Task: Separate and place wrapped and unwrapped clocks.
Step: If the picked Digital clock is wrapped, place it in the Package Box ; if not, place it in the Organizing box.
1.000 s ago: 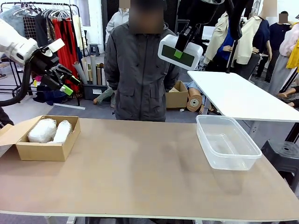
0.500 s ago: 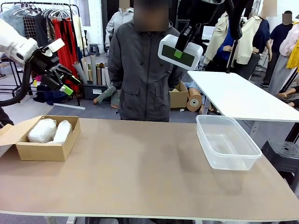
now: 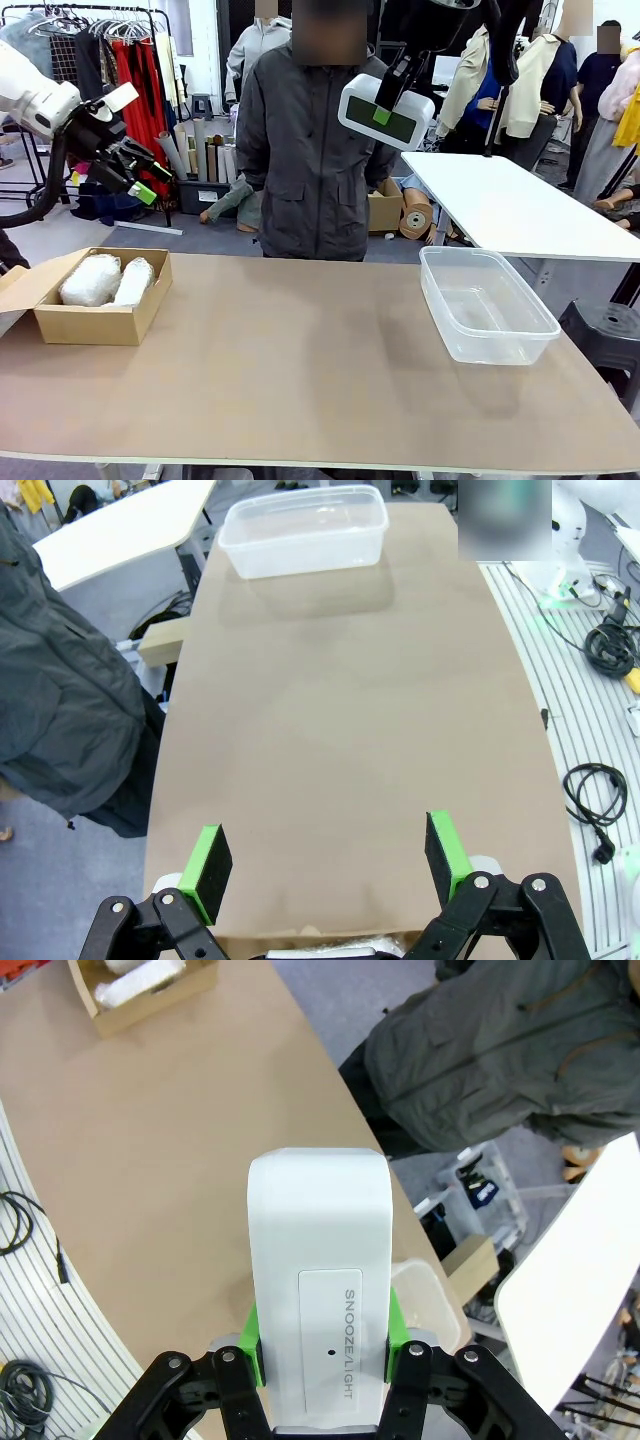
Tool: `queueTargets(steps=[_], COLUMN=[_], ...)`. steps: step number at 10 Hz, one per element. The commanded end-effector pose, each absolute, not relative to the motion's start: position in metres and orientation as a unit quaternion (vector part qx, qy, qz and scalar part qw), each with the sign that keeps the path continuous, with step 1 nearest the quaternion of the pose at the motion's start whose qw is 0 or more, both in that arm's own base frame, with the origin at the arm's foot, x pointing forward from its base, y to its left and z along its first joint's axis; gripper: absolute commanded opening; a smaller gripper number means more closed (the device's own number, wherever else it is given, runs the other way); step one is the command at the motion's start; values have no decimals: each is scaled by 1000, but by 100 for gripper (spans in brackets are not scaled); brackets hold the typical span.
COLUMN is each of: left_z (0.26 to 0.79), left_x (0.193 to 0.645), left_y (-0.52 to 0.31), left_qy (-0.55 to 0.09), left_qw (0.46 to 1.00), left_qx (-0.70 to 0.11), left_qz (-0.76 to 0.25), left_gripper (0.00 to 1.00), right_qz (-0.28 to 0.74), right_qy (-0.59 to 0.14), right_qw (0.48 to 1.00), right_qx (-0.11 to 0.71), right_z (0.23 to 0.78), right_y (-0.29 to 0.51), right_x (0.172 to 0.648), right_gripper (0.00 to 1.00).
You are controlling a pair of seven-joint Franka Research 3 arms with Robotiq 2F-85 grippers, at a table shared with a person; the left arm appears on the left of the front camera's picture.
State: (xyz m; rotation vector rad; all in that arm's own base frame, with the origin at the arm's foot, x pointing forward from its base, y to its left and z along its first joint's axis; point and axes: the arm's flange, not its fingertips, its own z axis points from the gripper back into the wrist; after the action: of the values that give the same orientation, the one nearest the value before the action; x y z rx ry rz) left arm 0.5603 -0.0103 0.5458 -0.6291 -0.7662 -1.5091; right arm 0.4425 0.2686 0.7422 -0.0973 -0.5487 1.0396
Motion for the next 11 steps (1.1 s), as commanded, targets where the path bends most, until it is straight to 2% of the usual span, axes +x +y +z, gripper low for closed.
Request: queueTargets(steps=[1,6,9,11], left_z=[548,548,548,548], left_x=[560,560,560,560], left_y=[-10,-10,-10,-10], left_qy=[-338,-338,-338,-338], left_qw=[619,619,619,619], left_qx=[-275,-275,-275,-275], left_qz=[-654,-654,-654,-654], left_gripper=[100,100,100,100], right_qz=[487,490,403,354], right_qy=[-264,-259,-202,-193], right_qw=[831,831,892,915], right_qx=[-44,-46,-34,-31], right_z=[748,742,714,694], right_y=[267,269,245,227], right_x=[442,442,469,477], right_gripper=[0,0,0,0])
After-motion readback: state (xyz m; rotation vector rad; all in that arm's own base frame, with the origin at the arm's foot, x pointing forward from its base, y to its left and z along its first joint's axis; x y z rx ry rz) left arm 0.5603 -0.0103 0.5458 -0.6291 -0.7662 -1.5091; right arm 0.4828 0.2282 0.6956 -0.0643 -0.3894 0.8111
